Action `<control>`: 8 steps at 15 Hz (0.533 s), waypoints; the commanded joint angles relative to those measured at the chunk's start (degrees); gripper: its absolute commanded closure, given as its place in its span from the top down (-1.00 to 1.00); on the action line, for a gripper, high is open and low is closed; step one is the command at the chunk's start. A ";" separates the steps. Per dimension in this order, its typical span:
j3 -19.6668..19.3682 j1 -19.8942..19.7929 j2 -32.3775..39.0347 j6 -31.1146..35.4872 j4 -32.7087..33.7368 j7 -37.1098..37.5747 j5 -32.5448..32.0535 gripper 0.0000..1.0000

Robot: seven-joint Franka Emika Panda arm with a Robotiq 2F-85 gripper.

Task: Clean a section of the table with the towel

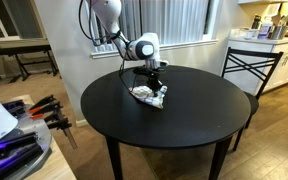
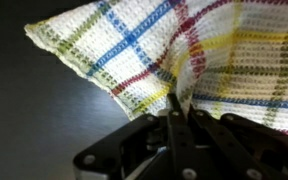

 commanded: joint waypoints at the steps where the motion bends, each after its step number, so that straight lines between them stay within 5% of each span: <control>1: -0.55 -8.18 -0.58 2.06 -2.13 -1.57 3.66 -0.93; 5: -0.68 -12.70 0.65 1.35 -0.17 -1.07 5.08 -0.93; 8: 0.94 -11.67 1.77 0.26 1.60 -0.49 5.30 -0.93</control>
